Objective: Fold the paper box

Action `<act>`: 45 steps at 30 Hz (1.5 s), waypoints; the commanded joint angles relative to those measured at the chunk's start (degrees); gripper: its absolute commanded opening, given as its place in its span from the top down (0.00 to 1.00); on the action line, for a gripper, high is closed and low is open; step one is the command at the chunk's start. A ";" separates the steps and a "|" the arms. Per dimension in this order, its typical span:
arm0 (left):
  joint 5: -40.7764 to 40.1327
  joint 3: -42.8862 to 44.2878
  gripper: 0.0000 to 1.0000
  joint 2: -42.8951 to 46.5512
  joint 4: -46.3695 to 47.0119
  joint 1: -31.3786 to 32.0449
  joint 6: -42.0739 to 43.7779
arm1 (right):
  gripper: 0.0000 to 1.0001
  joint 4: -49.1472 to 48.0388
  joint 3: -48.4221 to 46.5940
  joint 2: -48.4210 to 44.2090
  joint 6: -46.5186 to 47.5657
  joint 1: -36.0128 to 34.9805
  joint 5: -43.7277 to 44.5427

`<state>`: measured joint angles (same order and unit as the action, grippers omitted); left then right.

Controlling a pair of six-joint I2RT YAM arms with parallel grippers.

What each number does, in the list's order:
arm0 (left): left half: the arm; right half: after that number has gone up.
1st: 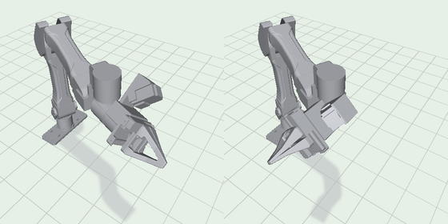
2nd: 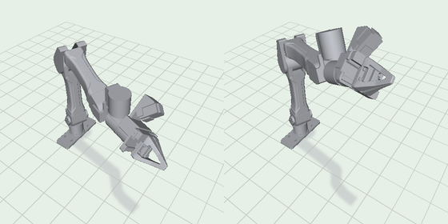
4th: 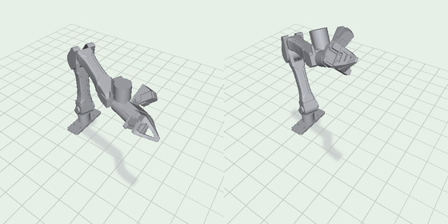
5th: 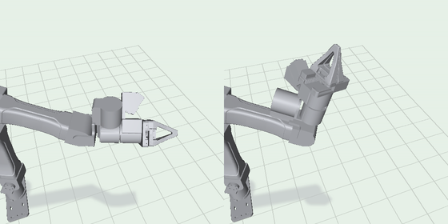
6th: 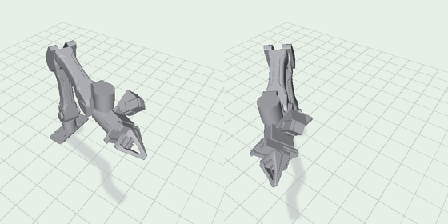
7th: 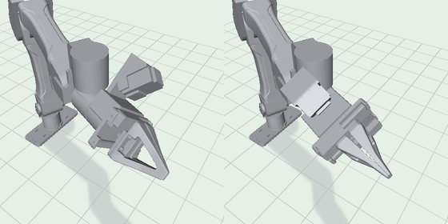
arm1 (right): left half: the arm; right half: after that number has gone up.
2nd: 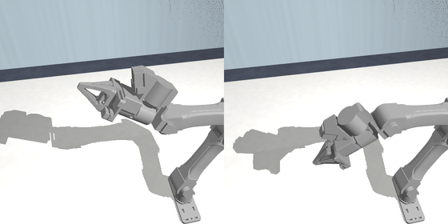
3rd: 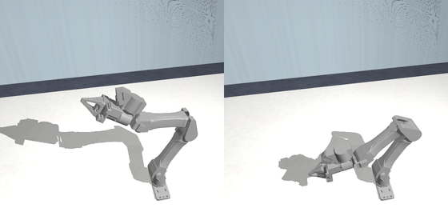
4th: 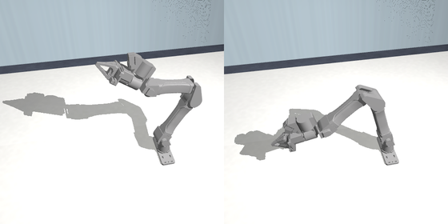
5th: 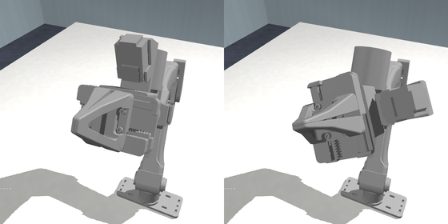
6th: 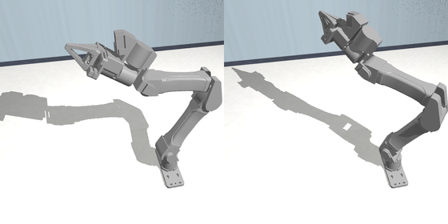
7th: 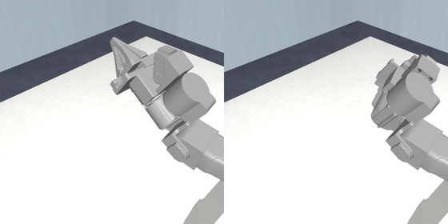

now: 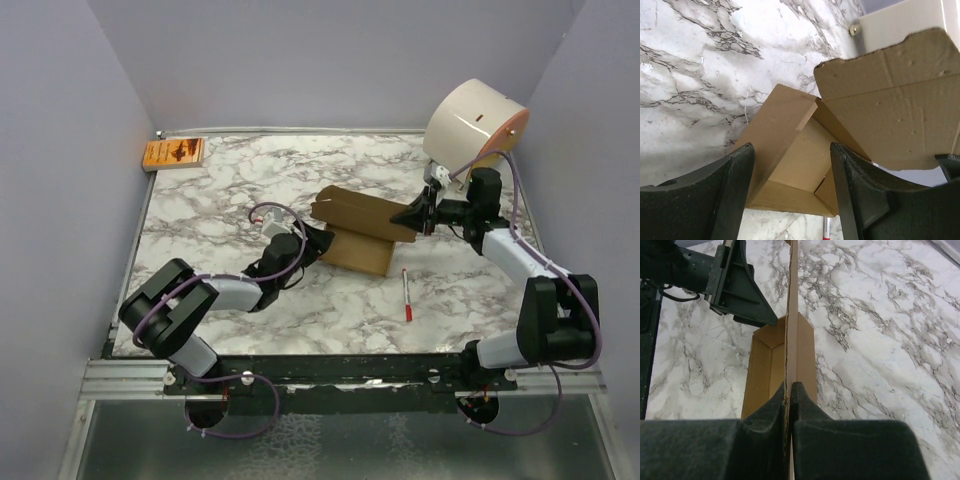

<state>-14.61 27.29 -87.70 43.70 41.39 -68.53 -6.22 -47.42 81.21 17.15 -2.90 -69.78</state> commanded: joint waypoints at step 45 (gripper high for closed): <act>3.02 9.84 0.71 -5.87 -4.75 -2.48 2.02 | 0.99 18.73 -4.30 3.84 21.87 -0.49 -15.24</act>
<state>-10.55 33.98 -93.36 36.67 40.14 -66.89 3.70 -49.89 83.77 32.62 -2.57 -79.02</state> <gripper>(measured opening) 0.316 0.017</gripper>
